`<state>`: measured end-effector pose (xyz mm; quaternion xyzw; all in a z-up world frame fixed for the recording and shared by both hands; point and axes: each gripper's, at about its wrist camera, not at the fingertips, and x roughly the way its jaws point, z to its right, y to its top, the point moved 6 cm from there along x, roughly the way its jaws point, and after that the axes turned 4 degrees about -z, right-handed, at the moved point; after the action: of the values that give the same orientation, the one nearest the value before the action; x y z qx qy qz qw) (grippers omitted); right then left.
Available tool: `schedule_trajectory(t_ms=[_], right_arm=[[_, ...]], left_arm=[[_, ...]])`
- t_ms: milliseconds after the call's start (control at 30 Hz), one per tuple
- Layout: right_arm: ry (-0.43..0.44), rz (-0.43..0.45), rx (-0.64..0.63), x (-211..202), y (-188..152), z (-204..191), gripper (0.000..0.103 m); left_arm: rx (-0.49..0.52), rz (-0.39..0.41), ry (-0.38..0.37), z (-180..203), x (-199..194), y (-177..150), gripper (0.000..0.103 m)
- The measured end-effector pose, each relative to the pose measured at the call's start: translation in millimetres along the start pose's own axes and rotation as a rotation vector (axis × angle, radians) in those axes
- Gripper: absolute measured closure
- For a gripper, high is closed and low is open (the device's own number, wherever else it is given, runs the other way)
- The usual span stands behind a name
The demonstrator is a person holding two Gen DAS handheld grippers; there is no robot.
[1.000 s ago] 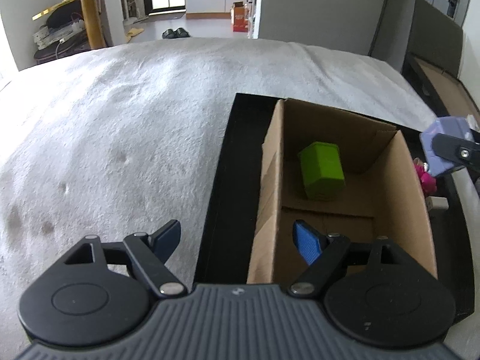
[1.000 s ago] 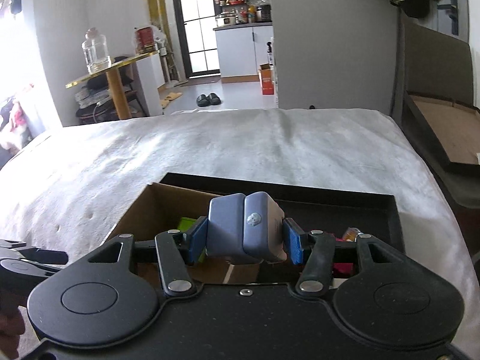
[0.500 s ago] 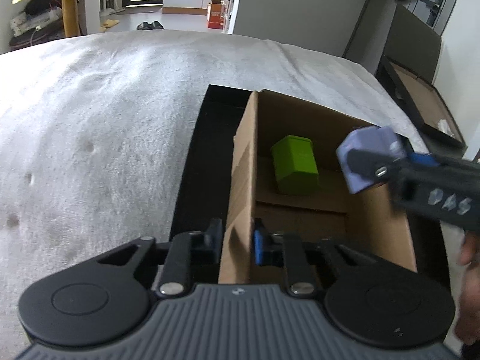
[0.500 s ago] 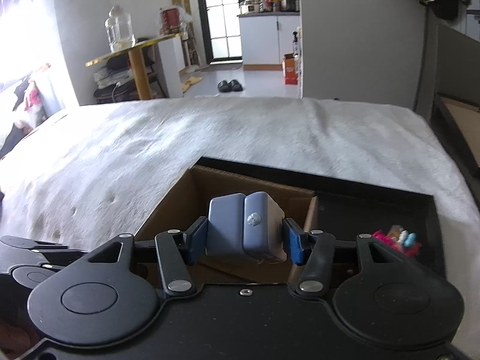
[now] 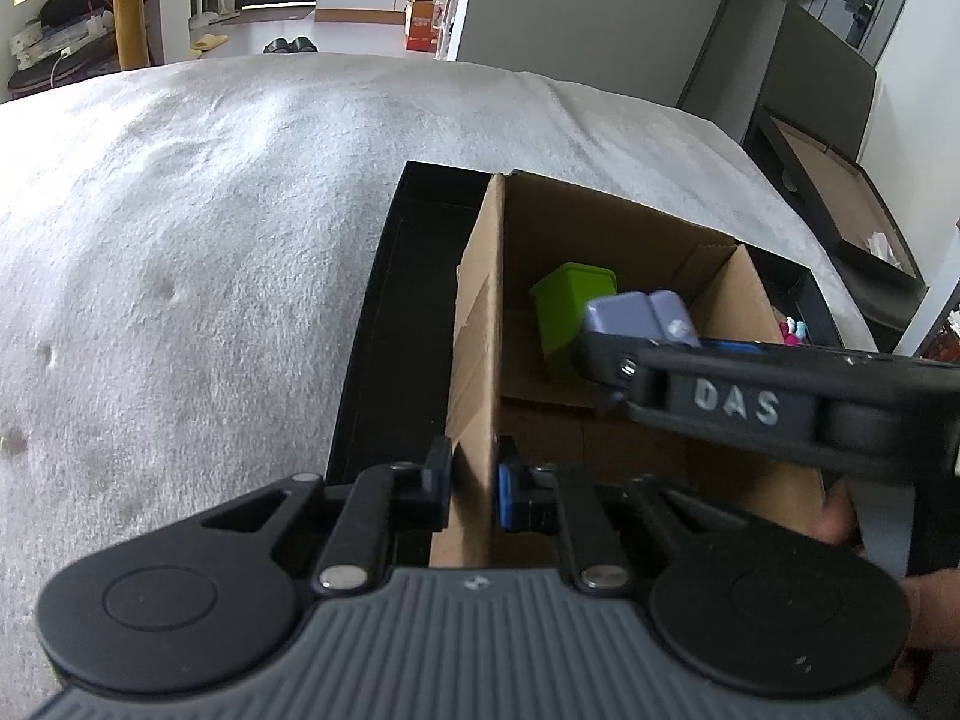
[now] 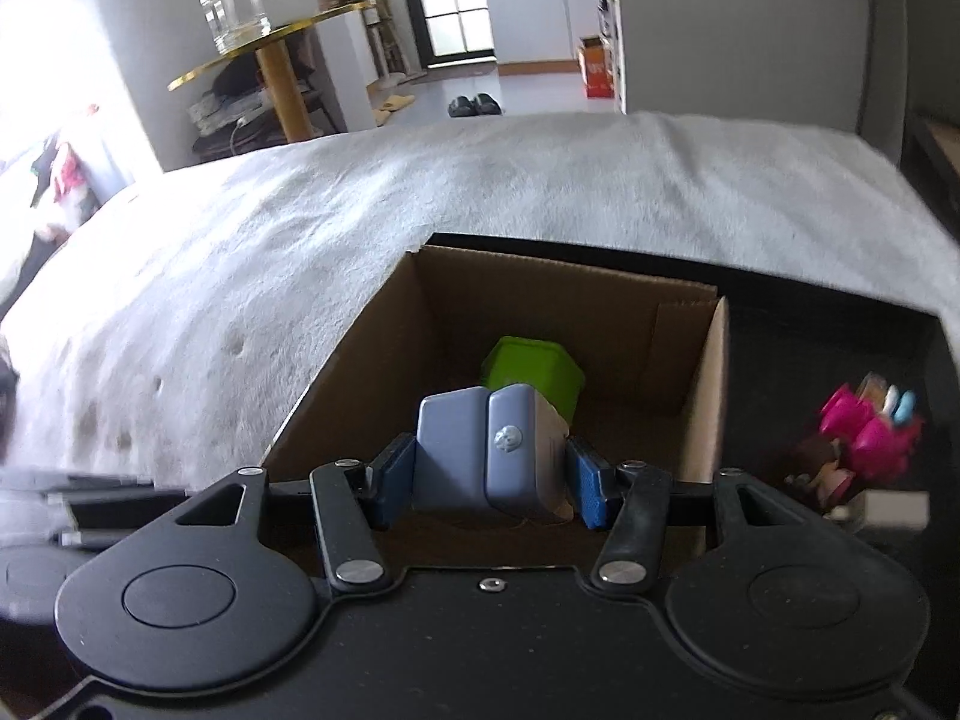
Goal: Organize rigid objects
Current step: 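Carry the grey block into the box and release it while left tool grips the box wall, then withdraw the right tool from the box while left tool releases the wall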
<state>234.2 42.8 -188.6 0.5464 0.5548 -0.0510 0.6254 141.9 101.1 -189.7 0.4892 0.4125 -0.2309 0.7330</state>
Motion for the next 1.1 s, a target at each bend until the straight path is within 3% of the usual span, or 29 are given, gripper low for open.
schedule_trajectory(t_ms=[300,867,1067,1100], right_arm=[[0.050,0.024,0.021,-7,6,-10,0.049],[0.048,0.075,0.087,-63,5,46,0.049],[0.022,0.093,0.124,-67,1,69,0.049],[0.016,0.092,0.132,-67,1,73,0.049]], left_arm=[[0.005,-0.009,0.045,1,-1,2,0.089],[0.028,0.009,0.131,11,-14,10,0.084],[0.000,-0.009,0.162,10,-8,12,0.068],[-0.003,-0.006,0.167,10,-9,14,0.061]])
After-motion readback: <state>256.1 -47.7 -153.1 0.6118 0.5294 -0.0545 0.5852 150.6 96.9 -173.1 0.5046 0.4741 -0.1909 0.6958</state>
